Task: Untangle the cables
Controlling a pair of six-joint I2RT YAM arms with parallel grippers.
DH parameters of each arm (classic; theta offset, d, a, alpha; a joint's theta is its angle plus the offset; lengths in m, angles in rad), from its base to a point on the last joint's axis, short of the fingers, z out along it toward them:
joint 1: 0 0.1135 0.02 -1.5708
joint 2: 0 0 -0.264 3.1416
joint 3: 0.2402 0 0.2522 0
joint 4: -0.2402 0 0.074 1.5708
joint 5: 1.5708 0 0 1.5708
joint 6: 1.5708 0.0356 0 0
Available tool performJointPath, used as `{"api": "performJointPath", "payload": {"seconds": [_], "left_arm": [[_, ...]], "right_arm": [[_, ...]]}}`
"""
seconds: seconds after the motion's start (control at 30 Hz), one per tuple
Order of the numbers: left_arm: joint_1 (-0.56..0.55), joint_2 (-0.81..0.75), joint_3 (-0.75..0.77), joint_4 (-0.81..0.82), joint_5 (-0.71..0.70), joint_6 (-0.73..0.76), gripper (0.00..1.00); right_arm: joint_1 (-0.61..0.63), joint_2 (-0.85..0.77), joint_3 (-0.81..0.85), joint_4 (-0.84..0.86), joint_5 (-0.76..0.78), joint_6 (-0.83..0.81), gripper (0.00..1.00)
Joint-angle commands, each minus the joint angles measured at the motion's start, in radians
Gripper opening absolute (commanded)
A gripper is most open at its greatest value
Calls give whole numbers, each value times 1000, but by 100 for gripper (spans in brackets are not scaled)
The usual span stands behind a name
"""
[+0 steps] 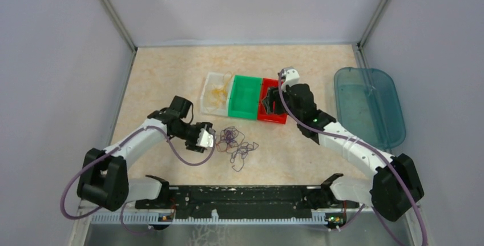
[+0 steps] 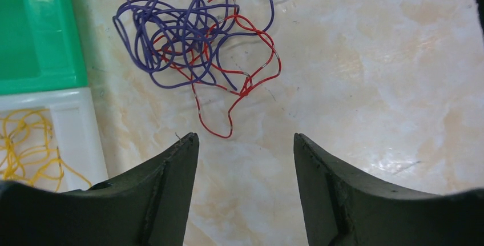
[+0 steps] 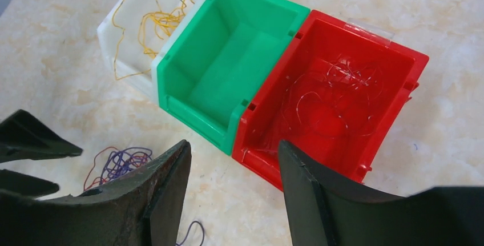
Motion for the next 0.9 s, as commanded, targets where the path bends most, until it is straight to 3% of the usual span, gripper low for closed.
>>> {"api": "performJointPath", "payload": {"seconds": [0.0,0.33,0.4,0.5,0.6,0.7,0.87], "left_arm": [[-42,57,-42,169,-21,110,66],[-95,157,-65,302,-64,129,51],[-104,163,-62,295,-70,132,42],[-108,154,-41,233,-93,145,20],[-106,113,-38,186,-122,128,7],[-107,22,-37,168,-128,114,0],[-109,-163,44,84,-78,103,0]], "right_arm": [[5,-74,-50,190,-54,50,58],[5,-102,-112,264,-67,68,57],[5,-101,-119,274,-75,74,56],[5,-100,-121,294,-91,82,56],[5,-86,-112,314,-120,87,56],[5,-57,-100,338,-175,115,57],[37,-26,-104,455,-295,133,57]]}}
